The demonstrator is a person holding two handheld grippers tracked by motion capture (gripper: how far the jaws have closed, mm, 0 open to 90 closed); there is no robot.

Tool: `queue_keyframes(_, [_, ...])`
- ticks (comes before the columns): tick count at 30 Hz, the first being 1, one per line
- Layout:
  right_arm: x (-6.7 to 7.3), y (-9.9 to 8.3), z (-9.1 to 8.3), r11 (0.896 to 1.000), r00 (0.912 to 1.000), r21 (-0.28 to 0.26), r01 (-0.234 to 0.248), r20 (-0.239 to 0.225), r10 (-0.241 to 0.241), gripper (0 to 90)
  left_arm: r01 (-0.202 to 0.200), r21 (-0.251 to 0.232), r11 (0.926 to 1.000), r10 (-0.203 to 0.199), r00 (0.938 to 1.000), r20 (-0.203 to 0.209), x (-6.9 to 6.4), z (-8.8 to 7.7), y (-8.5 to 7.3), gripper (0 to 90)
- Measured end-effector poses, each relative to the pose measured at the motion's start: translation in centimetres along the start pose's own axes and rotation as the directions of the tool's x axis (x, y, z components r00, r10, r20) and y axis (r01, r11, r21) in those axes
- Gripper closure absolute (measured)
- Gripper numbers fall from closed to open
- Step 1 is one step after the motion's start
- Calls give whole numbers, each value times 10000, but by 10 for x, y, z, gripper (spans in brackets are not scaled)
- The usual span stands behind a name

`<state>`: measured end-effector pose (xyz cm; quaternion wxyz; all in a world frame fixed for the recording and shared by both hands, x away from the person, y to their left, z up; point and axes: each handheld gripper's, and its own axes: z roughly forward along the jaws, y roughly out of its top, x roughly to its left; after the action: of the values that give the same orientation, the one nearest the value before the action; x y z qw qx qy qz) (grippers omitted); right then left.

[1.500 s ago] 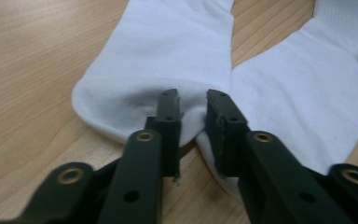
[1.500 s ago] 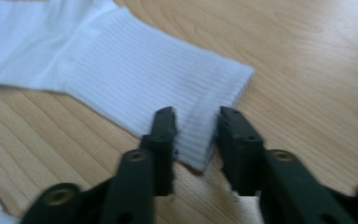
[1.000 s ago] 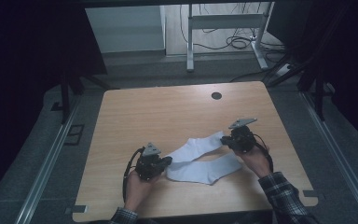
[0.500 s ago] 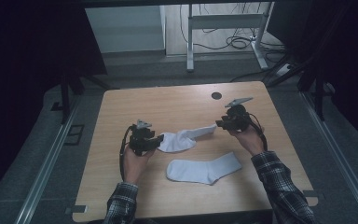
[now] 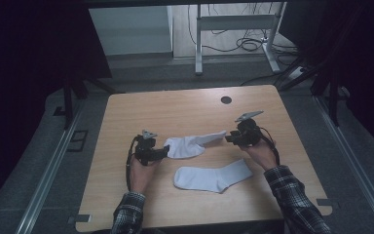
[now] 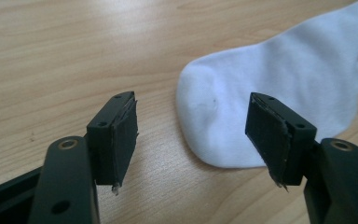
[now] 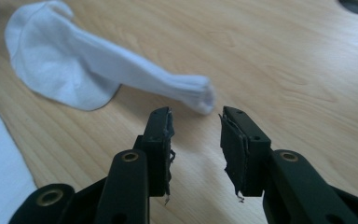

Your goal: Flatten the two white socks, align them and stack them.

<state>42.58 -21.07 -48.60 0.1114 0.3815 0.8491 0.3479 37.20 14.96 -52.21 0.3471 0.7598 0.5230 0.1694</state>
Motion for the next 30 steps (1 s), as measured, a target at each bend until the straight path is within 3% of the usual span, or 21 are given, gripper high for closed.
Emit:
queue_keyframes(3, [3, 8, 10, 9998, 10000, -190, 5, 70, -3, 602, -127, 168, 9998, 130, 9997, -220, 0, 5, -3, 337])
queue_keyframes(11, [-8, 39, 34, 9987, 9980, -414, -285, 548, 307, 575, -221, 577, 9981, 268, 9962, -829, 4, 14, -6, 336])
queue_keyframes(18, [-12, 39, 52, 9992, 9980, -241, -325, 529, 338, 564, 14, 543, 9985, 52, 9926, -1212, 11, 13, -5, 335])
queue_keyframes(22, [-14, 37, 61, 9992, 9985, -232, -324, 431, 334, 564, 220, 245, 9995, -190, 9929, -1174, 15, 10, -5, 336])
queue_keyframes(26, [-17, 36, 76, 9992, 9985, -238, -314, 443, 324, 551, 298, 317, 9991, -257, 9920, -1233, 18, 15, -5, 357])
queue_keyframes(28, [-17, 35, 84, 9999, 9978, 61, -129, 645, 125, 587, 387, 161, 9991, -366, 9932, -1104, 19, 17, -7, 388])
queue_keyframes(30, [-17, 30, 88, 9995, 9986, 66, -313, 435, 310, 716, 347, 52, 9994, -340, 9949, -948, 20, 16, -7, 521])
